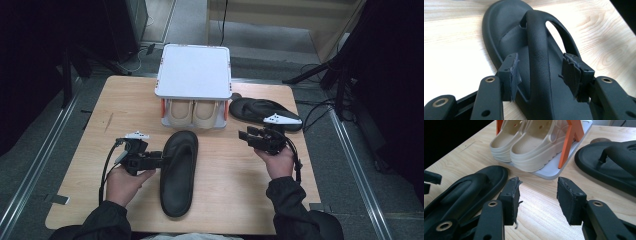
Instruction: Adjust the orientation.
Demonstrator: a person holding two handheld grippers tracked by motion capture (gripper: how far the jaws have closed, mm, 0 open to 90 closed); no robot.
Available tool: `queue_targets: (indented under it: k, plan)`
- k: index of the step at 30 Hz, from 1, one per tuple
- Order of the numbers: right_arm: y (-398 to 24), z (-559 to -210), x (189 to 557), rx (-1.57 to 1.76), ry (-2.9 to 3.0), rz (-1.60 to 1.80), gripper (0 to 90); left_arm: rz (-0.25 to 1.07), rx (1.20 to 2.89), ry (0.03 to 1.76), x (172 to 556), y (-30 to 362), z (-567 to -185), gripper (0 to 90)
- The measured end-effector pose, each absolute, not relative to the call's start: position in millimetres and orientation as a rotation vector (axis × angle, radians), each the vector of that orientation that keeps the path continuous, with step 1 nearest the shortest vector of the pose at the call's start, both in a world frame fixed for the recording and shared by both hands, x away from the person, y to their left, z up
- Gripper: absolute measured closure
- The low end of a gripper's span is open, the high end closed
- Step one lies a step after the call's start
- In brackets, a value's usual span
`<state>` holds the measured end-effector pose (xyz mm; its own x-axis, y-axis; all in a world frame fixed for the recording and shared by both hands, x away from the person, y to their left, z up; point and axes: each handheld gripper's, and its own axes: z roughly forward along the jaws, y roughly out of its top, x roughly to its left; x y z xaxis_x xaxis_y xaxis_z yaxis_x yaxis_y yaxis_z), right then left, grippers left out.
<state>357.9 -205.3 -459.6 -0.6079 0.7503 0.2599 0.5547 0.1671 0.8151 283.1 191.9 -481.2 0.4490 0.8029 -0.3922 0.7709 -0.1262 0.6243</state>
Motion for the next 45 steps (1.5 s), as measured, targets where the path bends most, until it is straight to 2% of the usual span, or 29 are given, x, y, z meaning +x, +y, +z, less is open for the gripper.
queue_targets:
  k: [10,15,20,27,45]
  plan:
    - [-215.0,-456.8,363.2,1.292,2.234,1.406,53.7,0.036,1.875,1.330,285.8,213.8,-476.1,43.9]
    - [-222.6,-454.4,366.3,1.291,2.226,1.376,57.2,0.022,1.868,1.335,289.0,222.4,-475.4,43.2]
    - [-230.8,-452.3,369.5,1.292,2.221,1.366,66.2,0.061,1.908,1.321,291.9,231.2,-476.8,42.8]
    - [-242.8,-452.5,379.1,1.317,2.189,1.337,90.0,0.076,1.885,1.328,296.2,243.5,-479.3,42.4]
    - [-284.0,-463.0,418.1,1.452,2.101,1.323,90.0,0.113,1.887,1.326,300.3,252.7,-482.2,40.8]
